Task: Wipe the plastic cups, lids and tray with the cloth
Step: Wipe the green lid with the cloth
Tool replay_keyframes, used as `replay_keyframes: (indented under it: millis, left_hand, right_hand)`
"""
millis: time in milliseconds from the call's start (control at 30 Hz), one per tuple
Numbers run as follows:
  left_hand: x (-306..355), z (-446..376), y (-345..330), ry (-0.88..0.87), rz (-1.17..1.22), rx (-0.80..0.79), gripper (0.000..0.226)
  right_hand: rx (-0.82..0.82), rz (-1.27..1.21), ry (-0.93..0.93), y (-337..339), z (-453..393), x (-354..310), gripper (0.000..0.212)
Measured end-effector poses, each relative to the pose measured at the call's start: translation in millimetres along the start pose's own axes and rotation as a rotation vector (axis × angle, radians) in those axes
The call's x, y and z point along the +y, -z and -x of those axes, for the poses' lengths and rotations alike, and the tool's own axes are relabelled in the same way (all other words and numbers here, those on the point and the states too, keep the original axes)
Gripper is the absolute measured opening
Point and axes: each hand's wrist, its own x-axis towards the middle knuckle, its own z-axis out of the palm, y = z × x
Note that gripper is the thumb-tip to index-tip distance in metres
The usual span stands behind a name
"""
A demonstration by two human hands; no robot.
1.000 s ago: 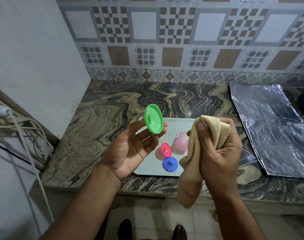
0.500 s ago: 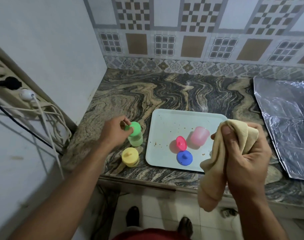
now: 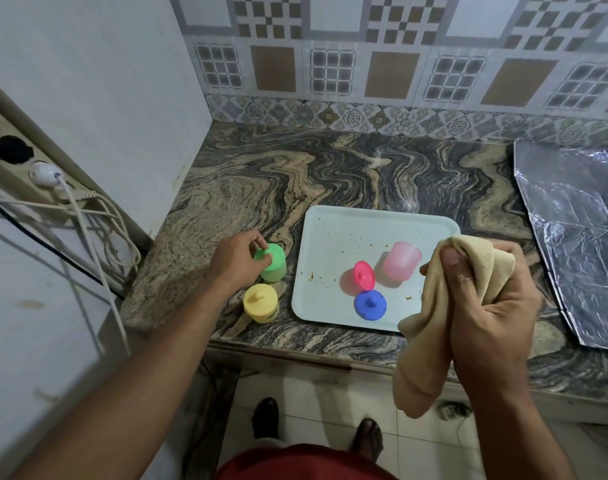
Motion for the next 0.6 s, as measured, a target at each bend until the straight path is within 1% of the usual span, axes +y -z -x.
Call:
replay_keyframes:
  millis: [67, 333, 467, 567, 600]
  left_hand:
    - [0.3, -0.1, -1.5, -0.004, -0.007, 0.0, 0.018]
    - [-4.4, 1.0, -6.8, -0.006, -0.043, 0.019, 0.019]
    - [-1.3, -0.4, -5.8, 0.008, -0.094, 0.011, 0.022]
    - [18.0, 0.2, -8.3, -0.096, -0.073, 0.091, 0.033]
    - [30.0, 1.9, -11.8, -0.147, -0.051, 0.089, 0.035]
  right_hand:
    - [-0.012, 0.011, 0.001, 0.1, -0.9, -0.5, 0.008]
    - [0.001, -0.026, -0.018, 0.6, -5.0, 4.8, 0.015]
    - [0.015, -0.003, -0.028, 10.4, -7.1, 6.3, 0.01]
    - [0.06, 0.03, -0.035, 22.8, -9.7, 5.7, 0.009]
    - [0.08, 0.037, -0.034, 27.4, -9.8, 6.9, 0.01]
